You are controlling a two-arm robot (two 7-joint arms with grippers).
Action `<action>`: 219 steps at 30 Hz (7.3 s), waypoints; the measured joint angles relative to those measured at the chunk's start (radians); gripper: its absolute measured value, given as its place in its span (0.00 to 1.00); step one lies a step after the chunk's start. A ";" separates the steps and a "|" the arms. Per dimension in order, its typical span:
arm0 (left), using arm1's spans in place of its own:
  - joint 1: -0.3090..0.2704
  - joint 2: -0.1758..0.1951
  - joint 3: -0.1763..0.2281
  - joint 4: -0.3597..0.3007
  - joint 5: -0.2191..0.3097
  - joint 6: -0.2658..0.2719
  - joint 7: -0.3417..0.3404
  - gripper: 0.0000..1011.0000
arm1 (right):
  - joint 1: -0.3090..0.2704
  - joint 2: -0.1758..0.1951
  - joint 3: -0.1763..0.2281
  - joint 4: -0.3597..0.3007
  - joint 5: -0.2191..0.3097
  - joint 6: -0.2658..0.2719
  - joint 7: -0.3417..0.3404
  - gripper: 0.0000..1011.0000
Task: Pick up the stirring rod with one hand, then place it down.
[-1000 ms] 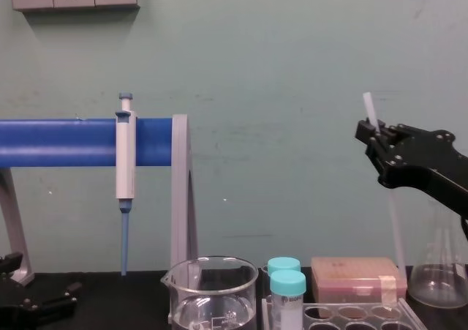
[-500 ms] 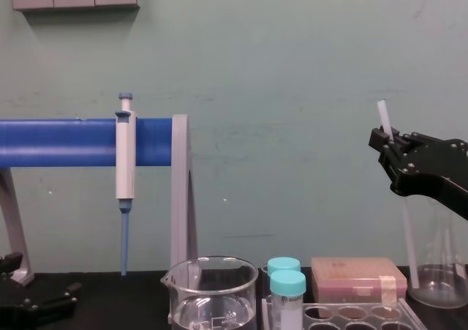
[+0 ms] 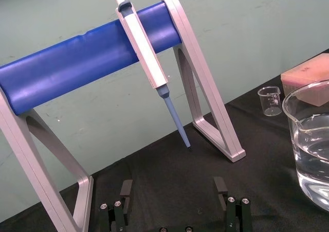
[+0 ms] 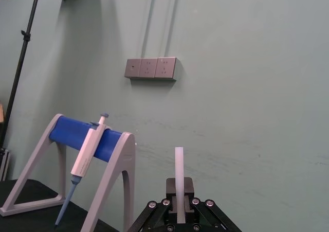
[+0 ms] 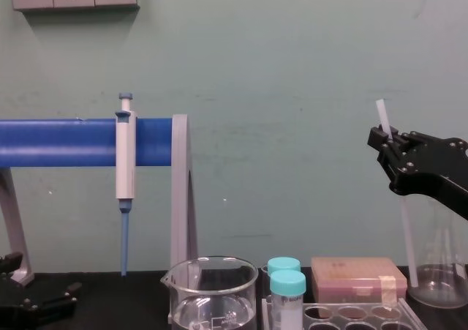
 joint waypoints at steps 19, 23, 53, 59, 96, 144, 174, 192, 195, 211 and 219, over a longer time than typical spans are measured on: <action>0.000 0.000 0.000 0.000 0.000 0.000 0.000 0.99 | 0.002 0.001 -0.002 0.001 0.001 -0.002 0.003 0.07; 0.000 0.000 0.000 0.000 0.000 0.000 0.000 0.99 | 0.002 0.001 -0.002 0.001 0.001 -0.002 0.003 0.07; 0.000 0.000 0.000 0.000 0.000 0.000 0.000 0.99 | 0.002 0.001 -0.002 0.001 0.001 -0.002 0.003 0.07; 0.000 0.000 0.000 0.000 0.000 0.000 0.000 0.99 | 0.002 0.001 -0.002 0.001 0.001 -0.002 0.003 0.07; 0.000 0.000 0.000 0.000 0.000 0.000 0.000 0.99 | 0.002 0.001 -0.002 0.001 0.001 -0.002 0.003 0.07; 0.000 0.000 0.000 0.000 0.000 0.000 0.000 0.99 | -0.029 -0.016 -0.006 -0.045 0.021 0.077 0.084 0.07; 0.000 0.000 0.000 0.000 0.000 0.000 0.000 0.99 | -0.064 0.004 -0.029 -0.103 0.027 0.122 0.071 0.07; 0.000 0.000 0.000 0.000 0.000 0.000 0.000 0.99 | -0.063 0.009 -0.026 -0.090 0.029 0.132 0.069 0.07; 0.000 0.000 0.000 0.000 0.000 0.000 0.000 0.99 | -0.059 0.009 -0.026 -0.079 0.031 0.131 0.070 0.07; 0.000 0.000 0.000 0.000 0.000 0.000 0.000 0.99 | -0.028 -0.001 -0.028 0.004 0.060 0.108 0.108 0.07; 0.000 0.000 0.000 0.000 0.000 0.000 0.000 0.99 | -0.015 -0.012 -0.026 0.052 0.095 0.122 0.131 0.07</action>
